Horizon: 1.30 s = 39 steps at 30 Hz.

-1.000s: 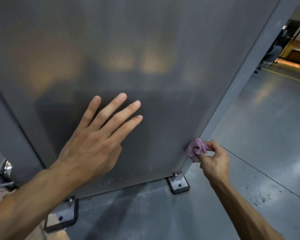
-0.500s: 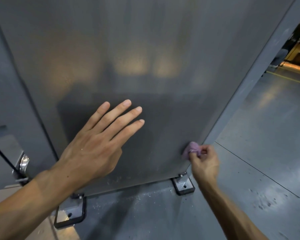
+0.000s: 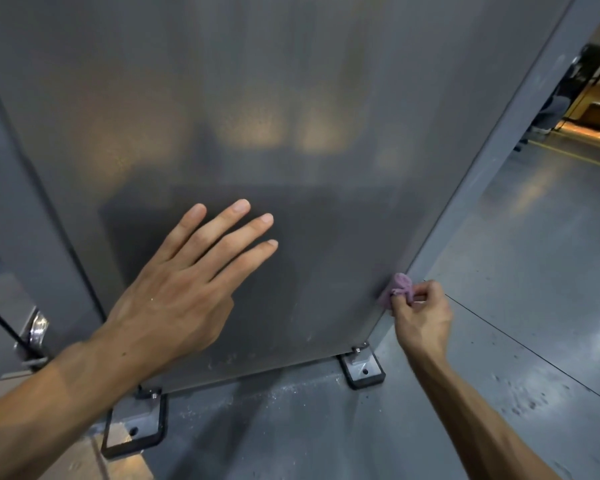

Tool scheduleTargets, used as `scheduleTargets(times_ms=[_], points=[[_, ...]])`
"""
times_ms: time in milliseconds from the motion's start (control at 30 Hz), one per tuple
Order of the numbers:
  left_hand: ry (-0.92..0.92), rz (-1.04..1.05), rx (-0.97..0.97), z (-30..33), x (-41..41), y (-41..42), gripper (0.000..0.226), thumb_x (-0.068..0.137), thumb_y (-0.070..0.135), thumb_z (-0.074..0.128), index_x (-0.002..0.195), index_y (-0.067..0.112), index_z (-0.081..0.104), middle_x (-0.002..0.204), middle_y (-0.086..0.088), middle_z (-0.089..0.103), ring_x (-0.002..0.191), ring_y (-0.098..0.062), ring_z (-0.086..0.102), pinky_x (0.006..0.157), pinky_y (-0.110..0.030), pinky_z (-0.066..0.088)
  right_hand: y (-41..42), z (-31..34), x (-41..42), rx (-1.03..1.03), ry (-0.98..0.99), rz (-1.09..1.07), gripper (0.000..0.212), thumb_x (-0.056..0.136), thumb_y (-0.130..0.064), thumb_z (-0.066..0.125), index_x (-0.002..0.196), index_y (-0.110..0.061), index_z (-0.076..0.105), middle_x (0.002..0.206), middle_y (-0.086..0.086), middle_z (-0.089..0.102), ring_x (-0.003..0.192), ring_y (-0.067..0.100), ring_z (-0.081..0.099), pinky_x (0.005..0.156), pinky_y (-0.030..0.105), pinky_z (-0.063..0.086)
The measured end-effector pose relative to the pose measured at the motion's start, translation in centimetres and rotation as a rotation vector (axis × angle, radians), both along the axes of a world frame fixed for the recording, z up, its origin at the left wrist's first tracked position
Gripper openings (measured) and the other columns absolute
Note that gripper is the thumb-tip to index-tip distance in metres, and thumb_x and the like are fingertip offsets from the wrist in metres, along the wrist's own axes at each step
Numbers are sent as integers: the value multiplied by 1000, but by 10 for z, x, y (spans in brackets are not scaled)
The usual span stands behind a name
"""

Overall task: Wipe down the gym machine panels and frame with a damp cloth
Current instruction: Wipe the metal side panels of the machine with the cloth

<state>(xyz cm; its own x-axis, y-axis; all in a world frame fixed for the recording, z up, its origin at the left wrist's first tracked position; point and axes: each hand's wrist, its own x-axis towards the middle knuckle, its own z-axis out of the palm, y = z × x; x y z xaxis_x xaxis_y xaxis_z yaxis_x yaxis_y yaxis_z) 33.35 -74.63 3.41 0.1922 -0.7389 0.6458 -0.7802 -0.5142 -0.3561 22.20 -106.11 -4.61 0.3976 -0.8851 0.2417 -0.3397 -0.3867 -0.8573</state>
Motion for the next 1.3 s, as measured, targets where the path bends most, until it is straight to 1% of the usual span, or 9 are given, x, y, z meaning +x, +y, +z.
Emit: scheduleTargets(times_ms=[100,200,333,500,633,733,1000,1200,1300], points=[[11,10,-5,0,-1,-2,78,74,-3,50,151,10,52,164,-9,39,155,-33,29,129,-53,13,49,-10,10,8,-121,211,23,90,6,66,80,0,47,72,16,62,57,12,62,58,19,49],[6,11,1,-1,-2,-4,78,73,-2,49,150,10,52,164,-8,39,155,-34,29,128,-54,13,93,-24,22,-12,-43,360,28,80,-15,74,75,-21,47,76,7,61,67,23,62,62,37,53],[3,5,5,0,-1,-2,78,74,-3,48,150,10,52,163,-8,41,154,-33,30,128,-53,13,94,-19,20,-31,-51,394,27,76,-23,78,72,-22,51,74,4,62,68,23,62,62,39,54],[33,-29,10,1,0,5,74,78,-2,43,151,9,51,163,-8,41,155,-31,30,129,-51,15,21,-15,3,81,-63,130,28,73,-46,70,76,-23,55,64,8,67,66,33,70,70,53,58],[64,-42,1,2,1,15,73,78,-5,45,149,9,53,161,-8,45,153,-30,33,128,-49,19,27,-8,6,54,-13,58,22,74,-32,66,73,-17,50,66,7,68,68,28,68,73,47,56],[79,-37,8,0,4,24,73,76,-6,48,148,9,54,159,-8,46,153,-29,35,128,-48,22,70,-13,22,43,-95,209,26,76,-16,69,70,-18,44,63,1,64,60,18,64,67,45,57],[44,-72,63,0,9,37,68,79,-6,48,145,8,57,158,-8,48,151,-30,37,128,-46,22,137,-6,37,-136,-118,478,29,70,-12,77,66,-17,49,70,-2,52,58,11,46,56,31,41],[25,-71,89,-13,23,86,57,93,-2,36,145,6,56,157,-11,49,148,-34,42,120,-54,34,58,-6,12,-23,-99,200,31,82,-21,81,70,-13,54,60,7,66,58,22,67,58,35,52],[63,-8,19,-32,14,106,56,92,-3,37,144,2,57,156,-14,48,147,-35,42,119,-58,35,51,-3,8,-93,-30,156,24,82,-14,78,72,-10,57,61,3,65,54,1,59,53,14,42]])
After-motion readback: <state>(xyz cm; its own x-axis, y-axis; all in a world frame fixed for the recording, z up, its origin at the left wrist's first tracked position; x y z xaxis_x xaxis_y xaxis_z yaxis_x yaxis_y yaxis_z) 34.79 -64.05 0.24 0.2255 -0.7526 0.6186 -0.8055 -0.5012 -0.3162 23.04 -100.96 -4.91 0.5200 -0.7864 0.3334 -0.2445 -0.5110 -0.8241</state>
